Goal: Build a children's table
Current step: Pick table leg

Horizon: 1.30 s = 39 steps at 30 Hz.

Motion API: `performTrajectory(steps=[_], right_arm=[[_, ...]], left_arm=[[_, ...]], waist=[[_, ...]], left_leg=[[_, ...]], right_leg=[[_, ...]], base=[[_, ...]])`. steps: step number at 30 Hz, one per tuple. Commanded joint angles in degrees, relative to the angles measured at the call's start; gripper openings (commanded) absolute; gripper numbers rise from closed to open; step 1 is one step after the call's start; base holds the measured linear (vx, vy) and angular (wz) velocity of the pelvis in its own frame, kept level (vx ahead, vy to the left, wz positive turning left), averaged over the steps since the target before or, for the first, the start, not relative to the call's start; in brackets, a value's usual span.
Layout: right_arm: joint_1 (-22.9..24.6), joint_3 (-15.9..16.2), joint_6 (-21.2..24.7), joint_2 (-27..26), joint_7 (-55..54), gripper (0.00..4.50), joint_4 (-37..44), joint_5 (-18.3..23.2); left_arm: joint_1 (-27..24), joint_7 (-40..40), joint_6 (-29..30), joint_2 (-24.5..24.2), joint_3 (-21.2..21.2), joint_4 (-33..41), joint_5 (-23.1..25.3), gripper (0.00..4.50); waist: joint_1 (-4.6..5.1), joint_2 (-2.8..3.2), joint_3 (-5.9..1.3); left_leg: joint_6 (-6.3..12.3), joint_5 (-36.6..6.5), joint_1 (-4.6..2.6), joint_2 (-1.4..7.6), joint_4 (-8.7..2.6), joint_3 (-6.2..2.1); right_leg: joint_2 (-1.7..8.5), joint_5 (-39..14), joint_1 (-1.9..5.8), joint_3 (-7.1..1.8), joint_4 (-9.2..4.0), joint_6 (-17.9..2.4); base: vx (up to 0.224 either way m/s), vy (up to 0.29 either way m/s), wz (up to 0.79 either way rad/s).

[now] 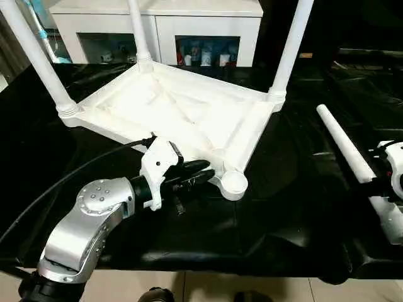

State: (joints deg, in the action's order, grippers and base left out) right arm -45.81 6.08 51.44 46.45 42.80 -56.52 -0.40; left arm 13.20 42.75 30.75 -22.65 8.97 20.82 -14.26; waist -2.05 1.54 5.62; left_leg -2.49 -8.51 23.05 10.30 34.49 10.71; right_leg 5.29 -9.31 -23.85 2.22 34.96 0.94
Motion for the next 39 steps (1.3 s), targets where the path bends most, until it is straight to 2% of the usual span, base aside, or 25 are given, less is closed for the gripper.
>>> performTrajectory(steps=[1, 5, 9, 11, 13, 14, 15, 16, 18, 19, 20, 21, 22, 23, 24, 27, 31, 32, 33, 34, 35, 36, 37, 38, 39], right_arm=[[-0.8, -0.3, -0.3, 0.4, 0.2, 1.81, -0.7, -0.6], [-0.3, -1.0, 0.0, 0.4, -0.2, 1.79, -0.4, 0.1], [0.7, -5.8, 0.6, 0.8, -3.1, 1.79, 0.9, 2.9], [2.0, -11.4, -0.8, 0.4, -6.1, 1.79, 3.8, 5.9], [4.3, -19.2, -5.3, -0.9, -9.1, 1.79, 9.3, 10.3], [5.0, -21.2, -6.3, -1.4, -9.4, 1.79, 11.2, 11.5], [6.4, -25.4, -7.5, -2.7, -9.2, 1.79, 15.6, 14.4], [7.1, -27.3, -7.7, -3.4, -8.9, 1.78, 17.6, 15.8], [10.2, -35.2, -7.0, -7.5, -5.7, 1.78, 28.7, 22.9], [13.1, -39.7, -5.0, -11.6, -1.9, 1.78, 39.8, 29.8], [14.0, -40.7, -3.7, -12.7, -0.9, 1.78, 43.2, 31.8], [14.0, -40.7, -3.7, -12.7, -0.9, 1.78, 43.2, 31.8], [15.3, -41.9, -0.3, -16.1, -0.8, 1.78, 51.3, 37.2], [15.3, -41.9, -0.3, -16.1, -0.8, 1.78, 51.3, 37.2], [15.4, -42.6, 1.2, -18.3, -2.1, 1.78, 55.0, 40.9], [15.2, -42.4, 2.2, -21.6, -6.1, 1.78, 60.2, 47.3], [15.7, -40.1, 3.3, -23.0, -8.0, 1.78, 63.9, 51.8], [15.7, -40.1, 3.3, -23.0, -8.0, 1.78, 63.9, 51.8], [16.4, -39.3, 5.4, -23.6, -7.5, 1.78, 66.1, 52.1], [16.8, -38.7, 7.0, -24.1, -7.1, 1.78, 67.7, 52.2], [17.7, -36.3, 6.9, -24.2, -5.9, 1.78, 69.6, 50.5], [17.8, -36.0, 6.8, -24.2, -5.8, 1.78, 69.8, 50.3], [19.4, -32.5, 6.1, -23.9, -3.8, 1.78, 72.2, 48.0], [19.4, -32.5, 6.1, -23.9, -3.8, 1.78, 72.2, 48.0], [20.5, -28.9, 5.0, -23.4, -2.4, 1.78, 73.6, 45.4]], left_arm=[[0.7, -0.8, 1.1, -0.3, 0.5, -0.6, 0.7, 1.05], [1.3, -0.8, 0.4, 0.2, 0.0, -1.0, -0.3, 1.05], [2.3, -3.1, 0.8, 2.6, -1.8, -1.6, -2.0, 1.05], [3.0, -4.7, 2.4, 3.7, -1.4, -2.0, -1.5, 1.05], [4.2, -8.5, 3.7, 6.3, -2.1, -3.2, -0.8, 1.05], [4.6, -9.5, 4.0, 7.0, -2.4, -3.6, -0.7, 1.05], [5.4, -11.0, 4.4, 8.2, -2.9, -4.2, -0.6, 1.05], [5.7, -11.6, 4.5, 8.8, -3.1, -4.5, -0.6, 1.05], [6.9, -12.4, 5.3, 9.6, -2.7, -5.0, -0.5, 1.05], [7.4, -12.2, 5.1, 10.2, -2.2, -4.8, -1.1, 1.05], [7.6, -12.1, 5.1, 10.4, -2.1, -4.7, -1.4, 1.05], [7.6, -12.1, 5.1, 10.4, -2.1, -4.7, -1.4, 1.05], [8.3, -12.3, 5.4, 11.2, -2.4, -4.6, -2.3, 1.05], [8.3, -12.3, 5.4, 11.2, -2.4, -4.6, -2.3, 1.05], [8.9, -12.5, 5.6, 11.6, -2.7, -4.7, -2.8, 1.05], [10.3, -13.0, 6.3, 12.3, -3.3, -4.9, -3.6, 1.05], [11.4, -13.6, 6.9, 13.1, -3.7, -4.6, -4.2, 1.05], [11.4, -13.6, 6.9, 13.1, -3.7, -4.6, -4.2, 1.05], [12.0, -14.4, 6.6, 13.6, -4.4, -4.8, -4.3, 1.05], [12.5, -15.0, 6.3, 14.0, -5.0, -5.0, -4.4, 1.05], [13.3, -16.0, 5.9, 14.9, -6.5, -5.3, -5.2, 1.05], [13.4, -16.2, 5.9, 15.0, -6.7, -5.3, -5.3, 1.05], [14.7, -17.2, 5.7, 16.1, -8.5, -5.6, -6.6, 1.05], [14.7, -17.2, 5.7, 16.1, -8.5, -5.6, -6.6, 1.05], [15.9, -17.5, 6.8, 16.8, -9.9, -5.9, -8.4, 1.05]], waist=[[-0.15, -1.51, -4.24], [-0.21, -1.66, -4.27], [-0.22, -1.83, -4.12], [-0.31, -1.79, -4.03], [-0.37, -1.8, -4.09], [-0.38, -1.85, -4.09], [-0.38, -1.95, -4.11], [-0.23, -1.72, -4.06], [-0.29, -1.84, -4.28], [-0.45, -1.47, -4.31], [-0.68, -1.21, -4.3], [-0.57, -1.27, -4.29], [-0.62, -0.75, -4.27], [-0.76, -0.75, -4.32], [-0.77, -0.35, -4.31], [-0.85, -0.25, -4.23], [-1.08, -0.29, -3.97], [-1.25, -0.22, -3.97], [-1.09, -0.96, -3.97], [-1.39, -0.54, -4.05], [-1.19, -1.34, -4.0], [-1.39, -1.13, -3.99], [-1.35, -1.47, -4.03], [-1.51, -1.23, -4.01], [-1.34, -1.62, -4.0]], left_leg=[[0.96, -21.4, -1.5, 1.75, -3.42, -0.64], [1.02, -21.0, -1.41, 1.77, -3.42, -0.65], [1.3, -20.3, -1.34, 1.68, -3.4, -0.52], [1.55, -20.1, -1.36, 1.64, -3.43, -0.49], [1.81, -19.4, -1.42, 1.59, -3.38, -0.5], [1.98, -19.3, -1.4, 1.62, -3.47, -0.41], [2.43, -19.2, -1.37, 1.53, -3.5, -0.35], [2.69, -19.0, -1.15, 1.44, -3.61, -0.41], [3.38, -17.8, -1.11, 1.45, -3.57, -0.55], [3.8, -17.4, -1.07, 1.48, -3.72, -0.57], [4.48, -17.6, -1.53, 1.58, -3.74, -0.4], [4.62, -16.9, -1.25, 1.67, -3.92, -0.62], [4.26, -15.7, -1.15, 1.75, -4.05, -0.62], [4.2, -15.8, -1.45, 1.74, -3.95, -0.48], [3.78, -16.0, -1.37, 1.86, -4.12, -0.72], [2.54, -17.6, -1.66, 1.85, -4.32, -0.73], [0.45, -19.5, -1.82, 1.71, -4.53, -0.73], [0.16, -19.7, -1.81, 1.73, -4.62, -0.76], [0.16, -19.5, -1.72, 1.74, -4.67, -0.68], [0.2, -18.2, -1.66, 1.76, -4.77, -0.71], [0.41, -17.8, -1.44, 1.75, -4.82, -0.69], [0.27, -17.4, -1.27, 1.78, -4.85, -0.76], [0.41, -17.2, -1.45, 1.85, -4.76, -0.59], [0.36, -16.6, -1.32, 1.82, -4.84, -0.69], [0.46, -16.5, -1.18, 1.86, -4.86, -0.72]], right_leg=[[1.64, -25.3, 1.84, -1.04, -5.15, -11.9], [1.66, -24.9, 1.91, -1.02, -5.14, -12.2], [1.65, -24.7, 1.91, -1.11, -5.24, -12.1], [1.65, -24.5, 1.9, -1.14, -5.35, -11.9], [1.64, -24.0, 1.89, -1.18, -5.32, -11.0], [1.73, -24.0, 1.95, -1.24, -5.54, -10.6], [1.62, -24.1, 1.95, -1.13, -5.6, -10.1], [1.5, -23.9, 2.09, -1.02, -5.6, -9.8], [1.57, -23.0, 2.19, -0.95, -5.38, -9.3], [1.55, -22.8, 2.25, -0.89, -5.46, -8.9], [1.53, -22.1, 1.94, -1.1, -5.7, -8.5], [1.47, -21.1, 2.17, -1.0, -5.43, -8.7], [1.38, -19.9, 2.12, -0.9, -5.39, -10.0], [1.37, -19.7, 1.94, -1.01, -5.42, -10.3], [1.49, -19.8, 2.03, -0.92, -5.2, -10.9], [1.45, -21.5, 1.76, -0.89, -5.4, -10.3], [1.56, -24.4, 1.49, -0.97, -5.78, -8.7], [1.62, -25.1, 1.47, -1.0, -5.92, -8.0], [1.56, -25.3, 1.49, -1.01, -6.01, -7.7], [1.68, -24.3, 1.61, -1.15, -5.93, -7.3], [1.68, -24.3, 1.7, -1.1, -6.0, -7.2], [1.8, -24.3, 1.82, -1.12, -5.82, -7.0], [1.86, -24.4, 1.59, -1.23, -6.02, -6.9], [1.96, -24.6, 1.74, -1.27, -5.93, -6.7], [1.99, -24.5, 1.77, -1.24, -5.91, -6.7]], base=[[0.0, 0.0, 0.0], [0.0, 0.0, 0.0], [0.0, 0.0, 0.0], [0.0, 0.0, 0.0], [0.0, 0.0, 0.0], [0.0, 0.0, 0.0], [0.0, 0.0, 0.0], [0.0, 0.0, 0.0], [0.0, 0.0, 0.0], [0.0, 0.0, 0.0], [0.0, 0.0, 0.0], [0.0, 0.0, 0.0], [0.0, 0.0, 0.0], [0.0, 0.0, 0.0], [0.0, 0.0, 0.0], [0.0, 0.0, 0.0], [0.0, 0.0, 0.0], [0.0, 0.0, 0.0], [0.0, 0.0, 0.0], [0.0, 0.0, 0.0], [0.0, 0.0, 0.0], [0.0, 0.0, 0.0], [0.0, 0.0, 0.0], [0.0, 0.0, 0.0], [0.0, 0.0, 0.0]])
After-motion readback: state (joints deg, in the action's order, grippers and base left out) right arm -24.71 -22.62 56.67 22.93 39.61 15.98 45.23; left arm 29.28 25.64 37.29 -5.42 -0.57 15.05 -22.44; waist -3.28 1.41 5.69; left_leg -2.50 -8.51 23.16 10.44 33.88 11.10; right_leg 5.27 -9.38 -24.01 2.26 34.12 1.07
